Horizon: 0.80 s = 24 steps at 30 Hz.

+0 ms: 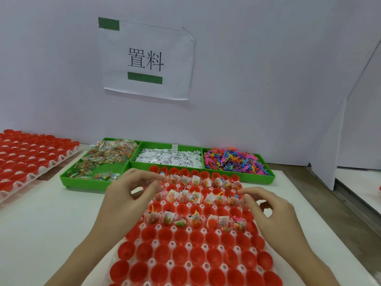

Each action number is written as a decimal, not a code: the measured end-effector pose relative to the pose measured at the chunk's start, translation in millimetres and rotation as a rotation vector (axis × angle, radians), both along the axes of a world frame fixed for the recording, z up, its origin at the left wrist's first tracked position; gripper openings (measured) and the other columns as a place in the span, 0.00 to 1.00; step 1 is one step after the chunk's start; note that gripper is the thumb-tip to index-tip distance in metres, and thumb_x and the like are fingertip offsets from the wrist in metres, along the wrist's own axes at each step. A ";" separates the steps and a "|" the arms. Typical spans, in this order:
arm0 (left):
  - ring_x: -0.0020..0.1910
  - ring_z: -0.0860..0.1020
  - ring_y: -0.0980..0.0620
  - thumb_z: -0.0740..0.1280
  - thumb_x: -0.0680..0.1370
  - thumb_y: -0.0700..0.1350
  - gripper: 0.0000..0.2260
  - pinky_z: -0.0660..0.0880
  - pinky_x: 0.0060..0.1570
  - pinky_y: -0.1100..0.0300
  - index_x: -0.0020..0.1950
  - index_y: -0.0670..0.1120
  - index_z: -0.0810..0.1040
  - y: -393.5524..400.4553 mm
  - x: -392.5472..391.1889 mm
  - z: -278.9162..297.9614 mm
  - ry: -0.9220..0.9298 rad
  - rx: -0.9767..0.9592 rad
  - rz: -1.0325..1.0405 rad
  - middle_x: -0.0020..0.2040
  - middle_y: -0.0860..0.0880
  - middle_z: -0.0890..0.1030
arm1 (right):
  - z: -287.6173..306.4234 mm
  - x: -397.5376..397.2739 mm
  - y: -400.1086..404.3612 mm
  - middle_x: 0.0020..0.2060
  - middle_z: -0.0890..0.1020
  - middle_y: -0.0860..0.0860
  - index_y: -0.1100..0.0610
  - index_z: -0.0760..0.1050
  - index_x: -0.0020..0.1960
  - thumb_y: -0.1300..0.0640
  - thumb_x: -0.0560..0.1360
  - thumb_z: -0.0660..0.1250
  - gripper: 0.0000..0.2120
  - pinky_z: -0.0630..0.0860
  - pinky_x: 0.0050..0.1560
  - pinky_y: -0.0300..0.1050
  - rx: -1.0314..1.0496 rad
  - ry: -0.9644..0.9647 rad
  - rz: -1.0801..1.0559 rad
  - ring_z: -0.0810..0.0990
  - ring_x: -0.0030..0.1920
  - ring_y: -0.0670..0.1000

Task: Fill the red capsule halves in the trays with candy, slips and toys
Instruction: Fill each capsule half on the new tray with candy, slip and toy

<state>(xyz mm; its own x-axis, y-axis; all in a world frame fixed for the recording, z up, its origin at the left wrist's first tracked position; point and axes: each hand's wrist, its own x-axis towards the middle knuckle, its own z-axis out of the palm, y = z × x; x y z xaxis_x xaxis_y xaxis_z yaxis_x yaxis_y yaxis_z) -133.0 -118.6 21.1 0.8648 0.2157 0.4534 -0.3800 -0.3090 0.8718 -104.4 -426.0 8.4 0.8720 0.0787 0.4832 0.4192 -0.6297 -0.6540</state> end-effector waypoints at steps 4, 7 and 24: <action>0.43 0.85 0.52 0.75 0.76 0.39 0.06 0.83 0.45 0.56 0.46 0.50 0.86 3.7 1.7 -1.8 -0.021 -0.004 0.049 0.43 0.51 0.86 | 26.1 23.2 34.1 0.43 0.83 0.33 0.40 0.82 0.52 0.53 0.78 0.69 0.08 0.74 0.46 0.27 -0.117 0.033 0.088 0.81 0.48 0.37; 0.38 0.85 0.52 0.76 0.76 0.41 0.05 0.82 0.41 0.56 0.44 0.50 0.84 10.6 5.4 -4.8 -0.029 -0.047 0.103 0.40 0.53 0.86 | 42.4 62.6 64.7 0.44 0.83 0.34 0.44 0.84 0.54 0.54 0.80 0.69 0.08 0.69 0.45 0.20 -0.247 0.043 0.141 0.79 0.46 0.32; 0.37 0.83 0.52 0.76 0.76 0.45 0.04 0.82 0.39 0.44 0.45 0.54 0.84 21.6 13.1 -11.5 -0.029 -0.005 0.182 0.42 0.55 0.85 | 25.4 203.5 173.2 0.54 0.85 0.54 0.57 0.85 0.53 0.57 0.77 0.73 0.06 0.76 0.52 0.44 -0.730 0.204 0.262 0.79 0.47 0.48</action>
<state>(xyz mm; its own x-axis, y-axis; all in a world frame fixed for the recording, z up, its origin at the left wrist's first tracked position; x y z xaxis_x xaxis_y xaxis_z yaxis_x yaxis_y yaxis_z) -120.0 -97.0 9.5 0.7980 0.3699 0.4757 -0.3427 -0.3707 0.8632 99.1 -252.9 33.8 0.8468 0.5280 0.0639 0.5295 -0.8257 -0.1945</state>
